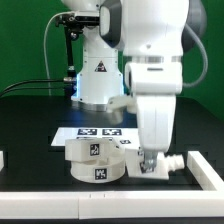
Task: Assemble stool
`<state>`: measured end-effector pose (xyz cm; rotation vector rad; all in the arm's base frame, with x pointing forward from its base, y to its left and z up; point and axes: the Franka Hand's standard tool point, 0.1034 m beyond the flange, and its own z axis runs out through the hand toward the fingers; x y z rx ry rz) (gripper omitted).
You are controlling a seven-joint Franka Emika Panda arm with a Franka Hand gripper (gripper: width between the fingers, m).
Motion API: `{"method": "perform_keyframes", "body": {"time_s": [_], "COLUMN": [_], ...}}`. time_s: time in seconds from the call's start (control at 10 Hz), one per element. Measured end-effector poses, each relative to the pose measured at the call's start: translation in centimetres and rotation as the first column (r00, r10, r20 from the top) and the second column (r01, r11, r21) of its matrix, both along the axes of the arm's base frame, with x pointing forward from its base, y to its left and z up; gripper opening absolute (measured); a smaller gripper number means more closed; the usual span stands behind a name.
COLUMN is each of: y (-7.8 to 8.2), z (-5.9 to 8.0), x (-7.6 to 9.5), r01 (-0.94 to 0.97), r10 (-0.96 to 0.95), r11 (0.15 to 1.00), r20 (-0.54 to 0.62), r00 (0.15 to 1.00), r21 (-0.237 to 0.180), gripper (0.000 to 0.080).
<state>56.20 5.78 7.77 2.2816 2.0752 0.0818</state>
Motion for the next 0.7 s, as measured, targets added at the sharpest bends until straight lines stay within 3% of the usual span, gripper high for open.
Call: {"method": "perform_keyframes", "body": {"time_s": [0.1, 0.2, 0.5, 0.7], "y": [0.6, 0.5, 0.4, 0.2], "z": [1.7, 2.4, 1.8, 1.8], "x": [-0.4, -1.2, -1.2, -2.0], "r01": [-0.004, 0.001, 0.003, -0.101], "r10": [0.003, -0.001, -0.004, 0.102], "r11": [1.0, 1.0, 1.0, 0.995], "r20": [0.035, 0.061, 0.05, 0.042], "r00": [0.999, 0.998, 0.999, 0.994], "r21": [0.006, 0.009, 0.009, -0.009], "gripper": [0.0331, 0.0331, 0.0333, 0.0333]}}
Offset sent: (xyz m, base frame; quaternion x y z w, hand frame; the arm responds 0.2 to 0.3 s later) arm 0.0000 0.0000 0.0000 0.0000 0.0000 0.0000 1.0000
